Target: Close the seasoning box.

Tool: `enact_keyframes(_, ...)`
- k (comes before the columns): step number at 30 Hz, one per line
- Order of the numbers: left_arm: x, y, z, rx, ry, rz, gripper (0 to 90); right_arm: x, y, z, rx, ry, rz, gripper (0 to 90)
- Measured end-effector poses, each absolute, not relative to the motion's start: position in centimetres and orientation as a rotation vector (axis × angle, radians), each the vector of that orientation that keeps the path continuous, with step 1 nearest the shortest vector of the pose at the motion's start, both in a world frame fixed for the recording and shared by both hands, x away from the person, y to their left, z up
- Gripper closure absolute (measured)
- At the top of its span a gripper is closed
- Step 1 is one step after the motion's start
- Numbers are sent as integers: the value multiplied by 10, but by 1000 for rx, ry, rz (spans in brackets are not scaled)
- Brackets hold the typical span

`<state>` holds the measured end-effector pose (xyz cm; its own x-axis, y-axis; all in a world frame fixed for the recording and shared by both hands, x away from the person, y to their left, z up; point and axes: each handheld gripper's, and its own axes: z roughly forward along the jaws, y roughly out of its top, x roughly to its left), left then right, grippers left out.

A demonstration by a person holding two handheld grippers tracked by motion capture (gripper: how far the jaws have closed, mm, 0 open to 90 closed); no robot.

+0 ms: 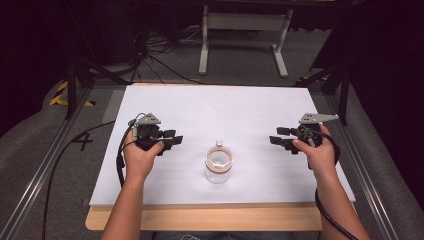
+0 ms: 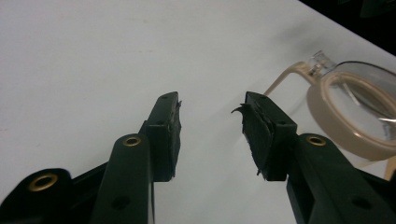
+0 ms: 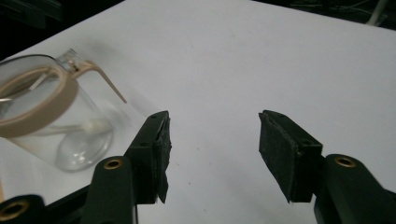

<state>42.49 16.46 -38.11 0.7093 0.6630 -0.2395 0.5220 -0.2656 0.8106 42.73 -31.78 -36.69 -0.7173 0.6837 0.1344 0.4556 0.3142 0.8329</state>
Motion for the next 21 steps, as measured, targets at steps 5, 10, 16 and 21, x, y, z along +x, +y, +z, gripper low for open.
enact_keyframes(5, 430, 165, -389, 1945, 922, 191, 550, 437, -331, -386, 1102, 2344, 1281, 427)
enact_keyframes(10, 435, 167, -398, 1978, 959, 222, 528, 444, -342, -402, 1144, 2344, 1244, 418)
enact_keyframes(16, 442, 172, -410, 2017, 990, 230, 508, 450, -349, -418, 1158, 2346, 1213, 402)
enact_keyframes(21, 444, 174, -417, 2019, 1011, 213, 498, 453, -354, -432, 1175, 2351, 1173, 394)
